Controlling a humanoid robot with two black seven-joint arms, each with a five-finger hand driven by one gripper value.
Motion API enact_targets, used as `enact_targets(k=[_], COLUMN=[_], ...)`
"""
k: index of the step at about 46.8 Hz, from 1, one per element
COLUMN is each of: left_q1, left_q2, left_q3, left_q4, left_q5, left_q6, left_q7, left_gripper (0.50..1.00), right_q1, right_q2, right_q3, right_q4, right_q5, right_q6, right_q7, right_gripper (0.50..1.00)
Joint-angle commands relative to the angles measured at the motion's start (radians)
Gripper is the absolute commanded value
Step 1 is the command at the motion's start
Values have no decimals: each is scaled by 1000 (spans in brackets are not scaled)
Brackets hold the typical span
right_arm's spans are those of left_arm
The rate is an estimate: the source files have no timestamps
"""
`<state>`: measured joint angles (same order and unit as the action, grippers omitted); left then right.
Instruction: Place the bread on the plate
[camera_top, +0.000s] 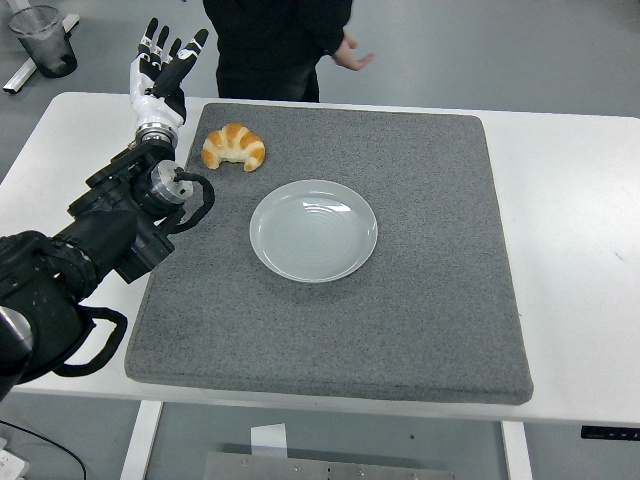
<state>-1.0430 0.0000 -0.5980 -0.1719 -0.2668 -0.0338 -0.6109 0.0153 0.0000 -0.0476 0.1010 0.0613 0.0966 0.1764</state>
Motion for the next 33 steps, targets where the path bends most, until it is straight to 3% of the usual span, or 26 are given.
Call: enact_targets(k=[1, 11, 17, 19, 23, 30, 33], left_q1=[1, 1, -8, -12, -49, -104, -120], left_q2=[0, 0, 0, 0, 0, 29, 52], left_q3=[1, 0, 3, 9, 84, 409, 509], left_q4=[0, -14, -23, -21, -6, 0, 2], left_q5=[4, 20, 47, 81, 167, 215, 215], left_q6=[0, -1, -75, -75, -34, 83, 97], left_q7=[0, 0, 0, 0, 0, 0, 0], left_gripper=[1000, 1000, 1000, 1000, 1000, 1000, 1000], right_q1=[0, 0, 0, 0, 0, 0, 0], right_q2=[0, 0, 0, 0, 0, 0, 0], right_q3=[0, 0, 0, 0, 0, 0, 0], right_q4=[0, 0, -1, -1, 0, 0, 0], right_q5=[0, 2, 2, 2, 0, 0, 0], right_q6=[0, 0, 0, 0, 0, 0, 0], right_q7=[0, 0, 0, 0, 0, 0, 0], right_gripper=[932, 932, 932, 932, 932, 932, 932])
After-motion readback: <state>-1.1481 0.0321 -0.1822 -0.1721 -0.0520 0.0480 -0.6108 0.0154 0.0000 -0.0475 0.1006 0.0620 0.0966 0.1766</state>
